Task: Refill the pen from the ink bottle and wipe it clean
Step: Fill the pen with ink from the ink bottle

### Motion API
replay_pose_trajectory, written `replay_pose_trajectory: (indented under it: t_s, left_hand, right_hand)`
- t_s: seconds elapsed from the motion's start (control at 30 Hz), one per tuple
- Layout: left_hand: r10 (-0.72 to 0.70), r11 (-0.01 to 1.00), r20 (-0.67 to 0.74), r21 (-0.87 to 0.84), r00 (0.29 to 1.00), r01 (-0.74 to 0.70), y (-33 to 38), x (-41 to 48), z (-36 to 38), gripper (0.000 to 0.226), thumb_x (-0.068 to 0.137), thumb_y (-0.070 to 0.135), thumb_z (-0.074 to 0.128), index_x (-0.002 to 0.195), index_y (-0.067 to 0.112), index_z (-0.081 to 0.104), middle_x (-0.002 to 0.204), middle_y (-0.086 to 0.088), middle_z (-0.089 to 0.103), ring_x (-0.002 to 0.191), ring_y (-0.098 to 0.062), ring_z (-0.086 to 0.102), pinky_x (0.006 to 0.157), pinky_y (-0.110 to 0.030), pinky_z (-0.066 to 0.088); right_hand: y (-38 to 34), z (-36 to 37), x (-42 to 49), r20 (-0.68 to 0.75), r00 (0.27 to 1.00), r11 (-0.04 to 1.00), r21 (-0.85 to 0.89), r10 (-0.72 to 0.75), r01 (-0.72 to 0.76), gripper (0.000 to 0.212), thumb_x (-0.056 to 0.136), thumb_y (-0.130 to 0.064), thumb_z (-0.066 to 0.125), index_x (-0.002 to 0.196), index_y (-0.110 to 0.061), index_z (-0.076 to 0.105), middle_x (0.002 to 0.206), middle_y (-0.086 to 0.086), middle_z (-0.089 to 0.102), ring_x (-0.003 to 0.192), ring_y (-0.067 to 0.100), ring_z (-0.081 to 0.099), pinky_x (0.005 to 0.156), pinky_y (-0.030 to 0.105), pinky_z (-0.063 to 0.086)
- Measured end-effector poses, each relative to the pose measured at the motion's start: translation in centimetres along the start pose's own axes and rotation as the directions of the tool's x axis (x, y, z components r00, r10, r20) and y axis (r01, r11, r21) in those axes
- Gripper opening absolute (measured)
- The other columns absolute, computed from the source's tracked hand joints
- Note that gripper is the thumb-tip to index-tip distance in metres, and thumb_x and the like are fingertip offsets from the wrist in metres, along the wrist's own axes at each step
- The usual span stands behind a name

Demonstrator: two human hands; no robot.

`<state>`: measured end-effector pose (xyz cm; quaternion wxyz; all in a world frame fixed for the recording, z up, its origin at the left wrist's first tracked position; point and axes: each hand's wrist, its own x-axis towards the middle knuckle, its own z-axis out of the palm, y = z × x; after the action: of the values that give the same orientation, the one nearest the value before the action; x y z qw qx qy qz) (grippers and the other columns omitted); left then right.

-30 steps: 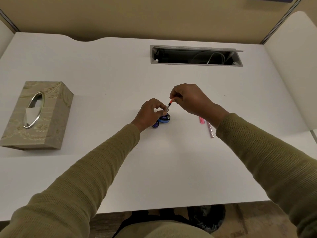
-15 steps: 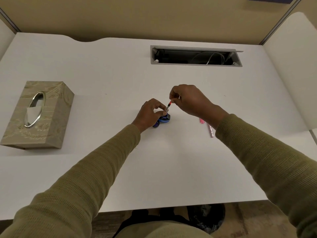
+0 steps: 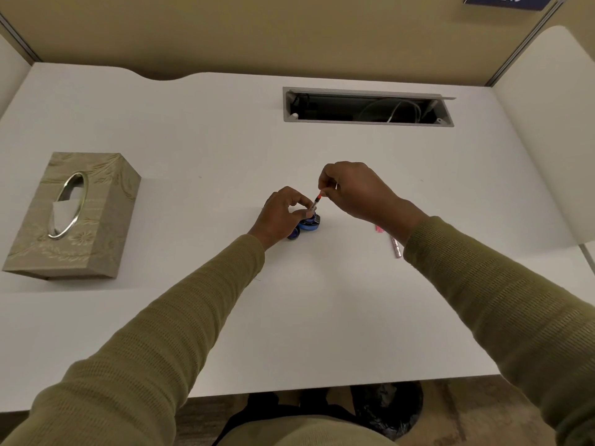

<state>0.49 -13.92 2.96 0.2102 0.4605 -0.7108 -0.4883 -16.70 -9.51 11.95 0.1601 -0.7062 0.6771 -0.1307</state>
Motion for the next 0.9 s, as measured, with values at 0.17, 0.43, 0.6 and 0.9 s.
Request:
replay_pose_trajectory:
  t_s: [0.17,0.43,0.6,0.9]
  left_hand:
    - [0.001,1.0,0.001,-0.01,1.0,-0.001,0.08,0.05,-0.08,0.009,0.084,0.02,0.075,0.091,0.026,0.073,0.109,0.006,0.063,0.112,-0.019,0.054,0.101,-0.04,0.042]
    - [0.001,1.0,-0.003,0.006,1.0,0.0,0.3,0.05,-0.02,0.01,0.084,0.018,0.075,0.09,0.025,0.071,0.108,0.005,0.062,0.11,-0.019,0.053,0.101,-0.041,0.043]
    - [0.008,1.0,0.004,0.019,1.0,-0.008,0.38,0.11,0.0,0.01,0.084,0.019,0.076,0.091,0.024,0.072,0.107,0.006,0.062,0.11,-0.021,0.054,0.101,-0.043,0.043]
    - [0.008,1.0,-0.004,-0.001,1.0,-0.008,0.47,0.08,-0.03,0.015,0.083,0.018,0.076,0.086,0.031,0.069,0.107,0.003,0.063,0.109,-0.022,0.056,0.101,-0.046,0.043]
  right_hand:
    - [-0.06,-0.07,0.01,-0.026,0.999,1.0,-0.003,0.021,-0.021,0.016,0.093,-0.027,0.067,0.094,-0.012,0.066,0.087,0.003,0.067,0.078,0.019,0.058,0.066,0.032,0.043]
    - [0.16,0.02,-0.19,-0.018,1.0,1.0,-0.016,0.001,-0.002,0.006,0.092,-0.016,0.063,0.098,-0.015,0.067,0.091,0.004,0.07,0.083,0.021,0.06,0.069,0.034,0.046]
    - [0.14,0.2,-0.21,-0.035,0.999,1.0,-0.007,0.017,-0.017,0.015,0.092,-0.027,0.066,0.094,-0.013,0.065,0.085,0.003,0.069,0.077,0.021,0.059,0.067,0.034,0.045]
    - [0.33,0.25,-0.09,-0.026,1.0,1.0,-0.022,-0.006,0.005,0.013,0.093,-0.025,0.065,0.093,-0.012,0.065,0.087,0.004,0.069,0.078,0.022,0.059,0.065,0.033,0.044]
